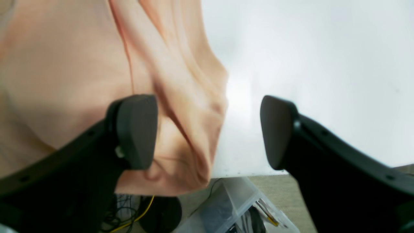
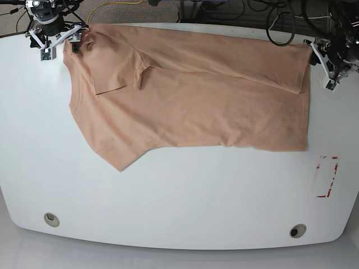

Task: Layout the t-shirt on the table in an organized manner, then fold the t-shirt properly
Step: 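Move the right gripper onto the shirt near the sleeve and pinch fabric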

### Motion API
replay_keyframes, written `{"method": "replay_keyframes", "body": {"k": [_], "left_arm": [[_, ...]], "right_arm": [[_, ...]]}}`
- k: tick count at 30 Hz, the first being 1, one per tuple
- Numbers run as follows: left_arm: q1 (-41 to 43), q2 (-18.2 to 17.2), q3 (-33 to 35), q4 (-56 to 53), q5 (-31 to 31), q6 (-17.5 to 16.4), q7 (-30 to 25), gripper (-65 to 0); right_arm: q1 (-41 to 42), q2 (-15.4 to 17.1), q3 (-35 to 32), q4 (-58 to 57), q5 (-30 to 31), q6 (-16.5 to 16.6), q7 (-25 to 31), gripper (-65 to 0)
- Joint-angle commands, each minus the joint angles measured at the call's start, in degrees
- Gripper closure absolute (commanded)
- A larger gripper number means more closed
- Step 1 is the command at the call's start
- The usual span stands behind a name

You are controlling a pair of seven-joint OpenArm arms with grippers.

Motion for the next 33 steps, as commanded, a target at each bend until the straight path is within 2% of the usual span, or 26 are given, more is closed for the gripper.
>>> {"method": "replay_keyframes", "body": {"k": [1,6,19,33], "left_arm": [[0.01,-1.42,-1.71,1.27,-1.28,-0.01,-0.25,-28.3],[-0.07,-2.74,-3.65,1.36,-4.54,-0.01,-0.25,-28.3],[-1.57,-3.27,-3.82,1.1,-4.8,-0.01,-0.43,-28.1],[-1.57,-3.27,-4.09,0.83,-4.71,-0.01,-0.43,-28.1]], "right_arm": [[-0.26,1.37,0.49,1.97,0.47,-0.1,1.17,-47.4],[0.27,1.99,1.37,2.14,0.73,-0.1,-0.59,-47.4],[8.54,2.43,2.43,-8.32,0.47,-0.1,-2.53,-47.2],[8.71,7.35,2.52,-14.12,0.56,-0.1,-2.17,-47.2]]}}
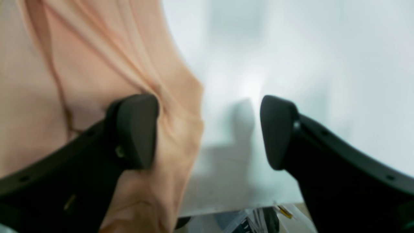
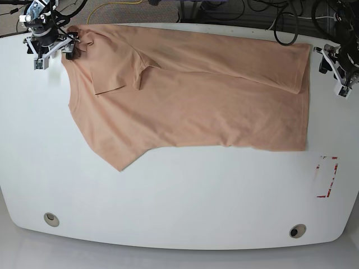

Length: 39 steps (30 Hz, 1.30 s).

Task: Layout the t-shirt on the table in an organized manner, then fold the t-shirt properly
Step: 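Move the right gripper onto the shirt near the sleeve and pinch fabric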

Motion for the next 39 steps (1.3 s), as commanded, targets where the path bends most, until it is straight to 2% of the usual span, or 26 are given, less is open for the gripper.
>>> {"method": "replay_keyframes", "body": {"k": [1,9,17,26,31,36,39], "left_arm": [[-0.1,-1.1,-0.59,0.7,-0.21,-0.06,-0.76,-28.1],[-0.1,-1.1,-0.42,0.7,-0.21,-0.06,-0.76,-28.1],[-0.1,-1.1,-0.59,0.79,-0.21,-0.06,-0.76,-28.1],[-0.1,-1.1,-0.5,0.79,-0.21,-0.06,-0.76,-28.1],[-0.1,-1.1,-0.42,0.79,-0.21,-0.06,-0.76,-28.1],[-0.1,-1.1,-0.42,0.79,-0.21,-0.06,-0.76,-28.1],[-0.1,-1.1,-0.5,0.79,-0.21,-0.06,-0.76,-28.1]], "right_arm": [[-0.12,2.31,0.37,-0.07,0.27,-0.23,0.76,-47.2],[1.02,3.36,0.29,0.63,0.27,-0.23,0.58,-47.2],[1.11,2.83,-2.26,8.46,0.63,-0.23,-1.0,-47.2],[4.36,-0.68,-9.12,11.54,0.63,-0.23,-3.2,-47.2],[5.16,-1.12,-12.72,11.18,0.63,-0.23,-3.2,-47.2],[6.47,-2.44,-13.69,8.99,0.54,-0.23,-3.2,-47.2],[7.79,-2.18,-13.69,7.05,0.54,-0.23,-3.2,-47.2]]}}
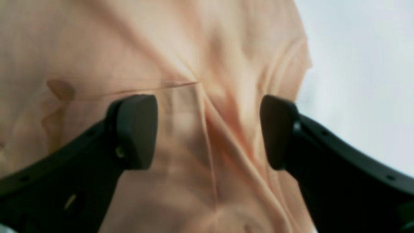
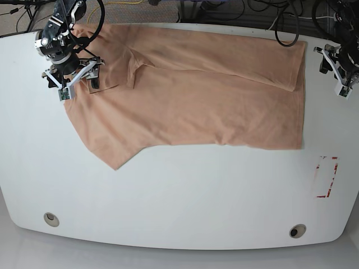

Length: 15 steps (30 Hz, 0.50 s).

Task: Layout the t-shirt on the table in an organized manner, then fold the t-shirt properly
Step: 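Move the right gripper onto the shirt near the sleeve and pinch fabric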

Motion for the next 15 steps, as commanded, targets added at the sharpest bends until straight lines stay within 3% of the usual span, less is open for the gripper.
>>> {"method": "replay_keyframes", "body": {"k": [1,6,15], "left_arm": [[-0.1,-1.1,-0.46,0.81,-0.23,-0.06,-0.58,-28.1],[-0.1,-1.1,-0.46,0.81,-0.23,-0.06,-0.58,-28.1],[-0.1,-1.1,-0.28,0.72,-0.23,-0.06,-0.58,-28.1]], "right_arm": [[1.41,0.71,0.21,-1.85,0.67,-0.05,0.76,-47.2],[1.94,1.32,0.12,-3.7,0.67,-0.05,0.76,-46.3],[3.0,1.23,-0.05,-3.52,0.67,-0.05,0.76,-19.2]]}}
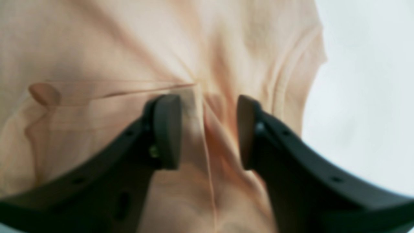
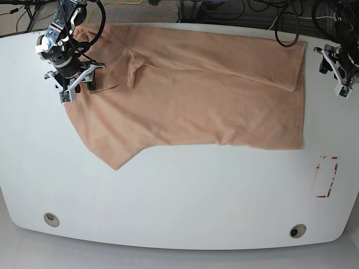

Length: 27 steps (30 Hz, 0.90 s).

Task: Layout the t-shirt on the table in an organized manner, then fold the t-shirt properly
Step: 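Move the right gripper onto the shirt near the sleeve and pinch fabric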

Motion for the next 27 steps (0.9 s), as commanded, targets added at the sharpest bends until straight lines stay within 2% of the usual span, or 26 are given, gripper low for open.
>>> {"method": "replay_keyframes", "body": {"k": [1,4,11,16,27], "left_arm": [[-0.1,-1.1,-0.28,0.72,-0.23,-0.03,-0.58,-28.1],[-0.1,-1.1,-0.28,0.72,-0.23,-0.03,-0.58,-28.1],[-0.1,-1.01,-0.2,0.72,-0.23,-0.03,-0.58,-28.1],[-0.19,-1.01,-0.2,0.72,-0.23,-0.03,-0.58,-28.1],[-0.19,-0.93,-0.2,0.72,-0.14,-0.03,-0.58,-28.1]], "right_arm": [[0.42,0.56,0.19,1.07,0.69,-0.05,0.82,-16.8],[0.5,0.64,0.1,0.89,0.69,-0.05,0.82,-12.4],[0.86,0.47,0.1,0.81,0.52,-0.05,0.82,-9.4],[0.86,0.47,-0.34,0.81,0.52,-0.05,0.82,-0.2],[0.77,0.47,-3.07,1.25,0.43,-0.05,0.82,0.0]]}}
